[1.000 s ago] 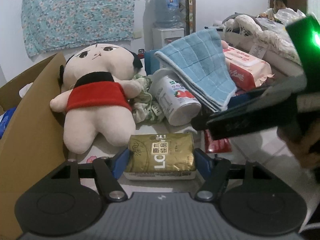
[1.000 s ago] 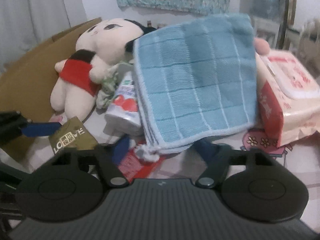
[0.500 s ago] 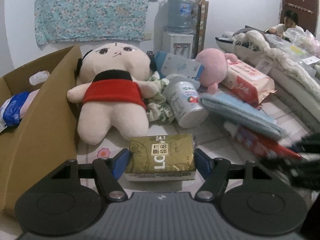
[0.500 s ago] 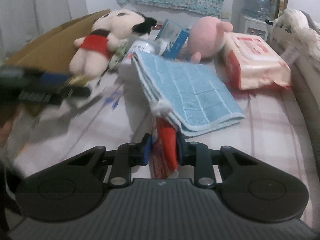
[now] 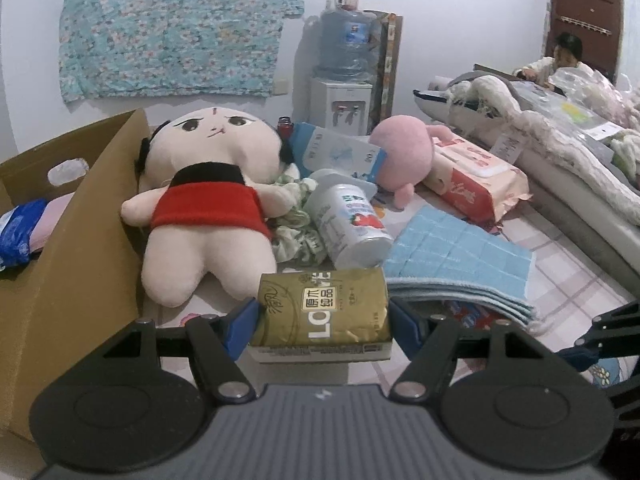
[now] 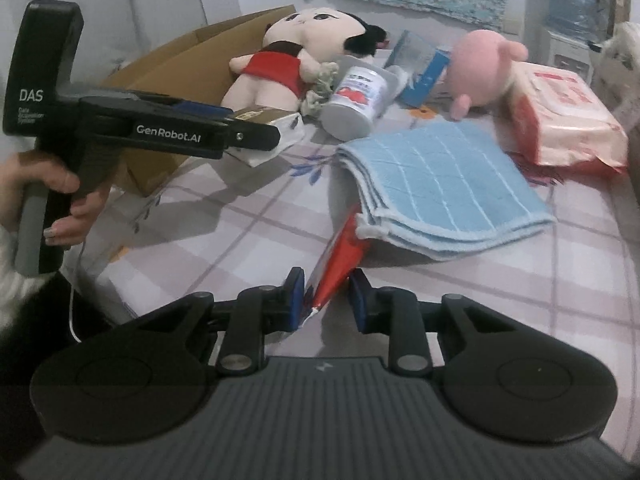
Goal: Organize soft objects
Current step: 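Grasp the gold LOTTE box with the left tool while the right tool grasps the red toothpaste tube, then carry the LOTTE box into the cardboard box with the left tool while the right tool lifts the toothpaste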
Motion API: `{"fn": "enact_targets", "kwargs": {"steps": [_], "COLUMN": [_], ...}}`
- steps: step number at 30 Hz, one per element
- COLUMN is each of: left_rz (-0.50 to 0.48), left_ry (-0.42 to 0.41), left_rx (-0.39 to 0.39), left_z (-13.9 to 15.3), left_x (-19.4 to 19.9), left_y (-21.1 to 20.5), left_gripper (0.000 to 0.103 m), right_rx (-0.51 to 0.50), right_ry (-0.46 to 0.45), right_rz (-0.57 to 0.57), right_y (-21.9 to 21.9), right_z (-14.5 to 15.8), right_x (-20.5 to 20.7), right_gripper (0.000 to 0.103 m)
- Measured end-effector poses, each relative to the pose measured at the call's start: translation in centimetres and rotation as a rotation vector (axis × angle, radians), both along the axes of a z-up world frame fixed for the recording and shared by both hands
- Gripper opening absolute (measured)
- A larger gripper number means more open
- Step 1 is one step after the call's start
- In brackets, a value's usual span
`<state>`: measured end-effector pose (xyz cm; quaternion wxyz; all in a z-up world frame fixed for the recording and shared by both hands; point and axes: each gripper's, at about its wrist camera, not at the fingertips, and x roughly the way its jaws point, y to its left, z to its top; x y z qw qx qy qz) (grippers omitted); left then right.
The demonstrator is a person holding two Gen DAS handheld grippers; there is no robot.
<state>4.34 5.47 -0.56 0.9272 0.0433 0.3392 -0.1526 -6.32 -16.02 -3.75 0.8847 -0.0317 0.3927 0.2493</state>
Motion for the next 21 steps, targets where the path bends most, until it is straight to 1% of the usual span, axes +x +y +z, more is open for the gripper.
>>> {"fn": "enact_targets", "kwargs": {"steps": [4,7,8,11,12,13,14,15,17,18,19,21], "left_rz": [0.026,0.037,0.037,0.03,0.027,0.025,0.023,0.021,0.021,0.023,0.025,0.026], "left_ry": [0.01,0.019,0.02,0.02,0.022,0.022,0.023,0.022,0.02,0.018,0.018,0.018], "left_rx": [-0.011,-0.029,-0.031,-0.03,-0.03,-0.03,-0.031,-0.033,-0.039,-0.042,-0.045,-0.049], "left_z": [-0.2,-0.2,-0.2,-0.2,-0.3,-0.3,-0.2,-0.2,-0.1,0.0,0.0,0.0], "left_x": [0.3,0.3,0.4,0.3,0.3,0.2,0.2,0.2,0.2,0.2,0.2,0.2], "left_y": [0.7,1.2,1.3,1.5,1.4,1.4,1.4,1.4,1.4,1.5,1.5,1.6], "left_gripper": [0.071,0.071,0.071,0.071,0.071,0.071,0.071,0.071,0.071,0.071,0.071,0.071], "right_rx": [0.036,0.035,0.034,0.049,0.063,0.076,0.08,0.078,0.074,0.049,0.048,0.1], "right_ry": [0.016,0.016,0.015,0.027,0.036,0.043,0.044,0.038,0.012,-0.009,-0.009,0.029], "right_rz": [0.005,0.004,0.001,-0.051,-0.06,-0.07,-0.092,-0.124,-0.17,-0.194,-0.2,-0.236], "right_y": [0.7,1.7,2.1,2.7,2.8,2.9,3.1,3.3,3.5,3.6,3.5,2.6], "right_z": [-0.4,-0.5,-0.5,-0.6,-0.6,-0.6,-0.6,-0.7,-1.0,-1.1,-1.2,-1.2], "right_x": [2.0,3.4,3.8,5.0,5.4,5.7,6.1,6.4,6.9,7.1,7.3,7.8], "right_gripper": [0.027,0.032,0.032,0.034,0.044,0.065,0.076,0.085,0.071,0.039,0.038,0.034]}}
